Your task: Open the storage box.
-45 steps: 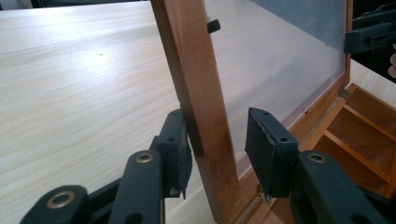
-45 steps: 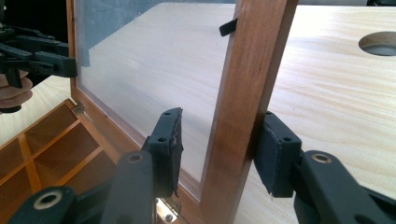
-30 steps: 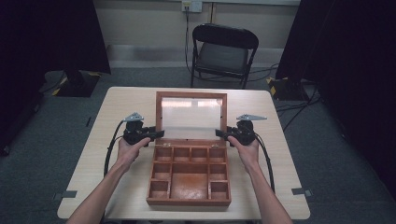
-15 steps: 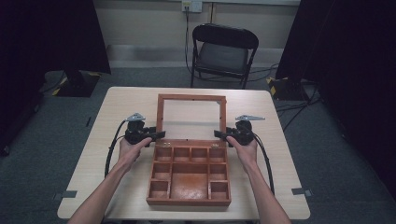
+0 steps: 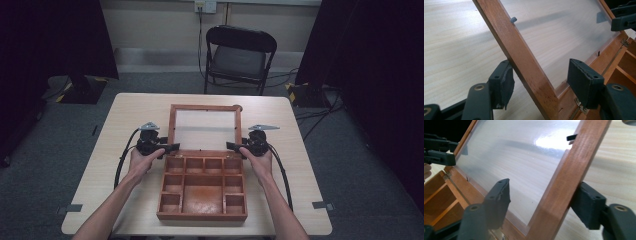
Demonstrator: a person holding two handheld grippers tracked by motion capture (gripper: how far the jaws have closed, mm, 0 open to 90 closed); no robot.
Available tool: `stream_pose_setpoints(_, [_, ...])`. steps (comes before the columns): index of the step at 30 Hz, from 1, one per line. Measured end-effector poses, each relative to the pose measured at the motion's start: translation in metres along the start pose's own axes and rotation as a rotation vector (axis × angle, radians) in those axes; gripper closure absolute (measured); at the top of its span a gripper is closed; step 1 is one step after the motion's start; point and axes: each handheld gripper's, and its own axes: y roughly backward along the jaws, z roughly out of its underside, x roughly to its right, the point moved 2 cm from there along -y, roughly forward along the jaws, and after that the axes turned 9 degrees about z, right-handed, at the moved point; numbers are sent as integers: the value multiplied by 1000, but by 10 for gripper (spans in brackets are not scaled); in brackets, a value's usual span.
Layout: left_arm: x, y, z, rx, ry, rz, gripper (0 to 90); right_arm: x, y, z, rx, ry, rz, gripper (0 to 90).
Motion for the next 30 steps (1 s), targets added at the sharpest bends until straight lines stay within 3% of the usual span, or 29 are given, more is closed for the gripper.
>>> stream_pose_setpoints(15, [-6, -3, 5, -8, 46, 24, 330, -1, -9, 4, -38, -24, -3, 217])
stream_pose_setpoints(17, [-6, -4, 5, -10, 42, 11, 314, -1, -9, 5, -41, -23, 3, 200])
stream_pose_setpoints(22, [-11, -6, 9, 0, 93, 42, 306, 1, -12, 7, -52, -40, 0, 171])
stream_pose_setpoints(30, [-13, -7, 11, 5, 131, 58, 300, 1, -12, 8, -62, -45, 4, 153])
